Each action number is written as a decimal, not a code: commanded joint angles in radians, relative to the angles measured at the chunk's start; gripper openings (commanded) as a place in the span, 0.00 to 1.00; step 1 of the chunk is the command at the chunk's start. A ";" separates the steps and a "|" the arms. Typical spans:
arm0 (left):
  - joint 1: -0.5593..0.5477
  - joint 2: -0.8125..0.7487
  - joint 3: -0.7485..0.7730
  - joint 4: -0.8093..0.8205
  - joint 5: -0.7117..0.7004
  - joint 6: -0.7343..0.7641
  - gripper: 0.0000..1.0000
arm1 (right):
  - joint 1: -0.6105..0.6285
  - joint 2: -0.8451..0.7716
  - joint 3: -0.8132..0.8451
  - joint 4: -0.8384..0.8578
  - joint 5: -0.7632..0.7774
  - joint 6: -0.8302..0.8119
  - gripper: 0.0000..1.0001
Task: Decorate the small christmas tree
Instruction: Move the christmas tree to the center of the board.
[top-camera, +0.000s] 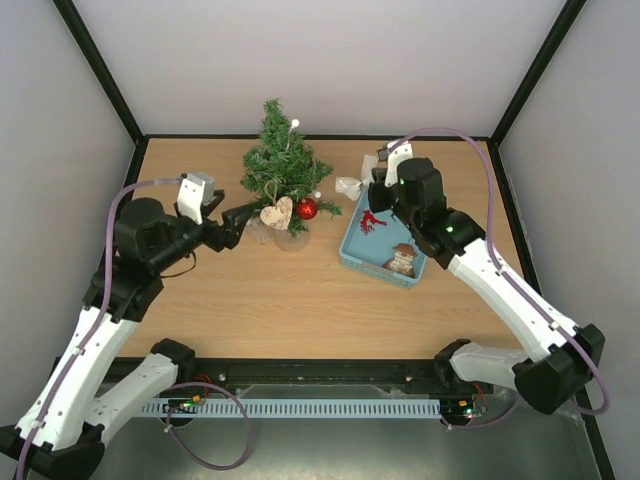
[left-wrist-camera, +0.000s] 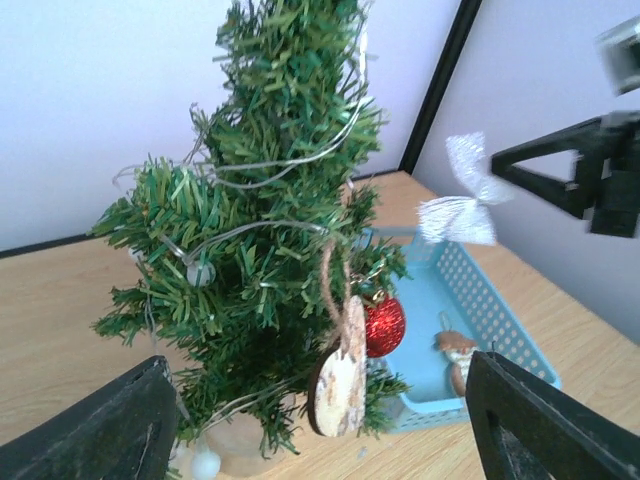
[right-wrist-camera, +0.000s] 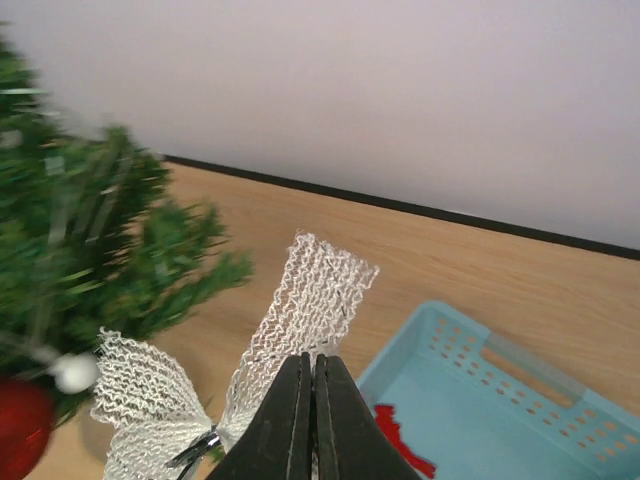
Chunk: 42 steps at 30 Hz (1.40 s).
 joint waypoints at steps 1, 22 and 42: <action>-0.004 0.062 0.040 -0.062 -0.017 -0.056 0.76 | 0.038 -0.073 0.028 -0.111 -0.122 -0.103 0.02; -0.005 0.199 0.097 0.058 0.622 -0.308 0.40 | 0.279 -0.089 0.043 0.092 -0.644 -0.155 0.02; -0.006 0.189 -0.037 0.281 0.706 -0.494 0.03 | 0.282 -0.050 0.038 0.184 -0.694 -0.062 0.02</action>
